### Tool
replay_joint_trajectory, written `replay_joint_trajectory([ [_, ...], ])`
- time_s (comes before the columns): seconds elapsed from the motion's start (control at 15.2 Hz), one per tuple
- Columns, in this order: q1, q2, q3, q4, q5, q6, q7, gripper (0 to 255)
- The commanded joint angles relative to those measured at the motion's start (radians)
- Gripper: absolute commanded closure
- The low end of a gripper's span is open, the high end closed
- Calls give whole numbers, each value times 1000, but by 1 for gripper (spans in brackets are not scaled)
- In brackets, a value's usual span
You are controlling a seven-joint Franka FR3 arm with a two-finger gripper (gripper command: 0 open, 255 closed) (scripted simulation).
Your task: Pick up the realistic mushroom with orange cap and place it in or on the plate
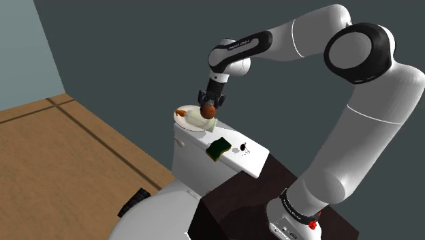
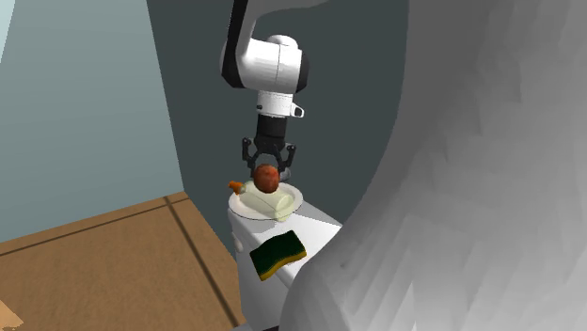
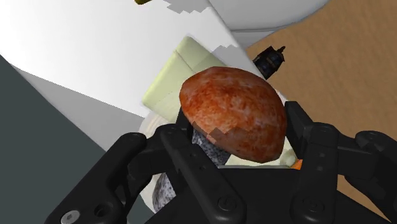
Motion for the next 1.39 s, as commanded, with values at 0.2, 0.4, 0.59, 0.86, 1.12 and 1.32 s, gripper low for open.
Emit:
replay_joint_trajectory([
  [0.2, 11, 173, 6, 266, -12, -87, 40, 255],
  [0.4, 15, 232, 8, 345, -15, -106, 51, 255],
  [0.59, 15, 251, 9, 333, -12, -75, 44, 255],
  [0.86, 15, 279, 10, 319, -8, -34, 36, 255],
  [1.12, 16, 309, 12, 309, -3, 6, 27, 255],
  [1.32, 16, 333, 13, 303, 0, 35, 21, 255],
])
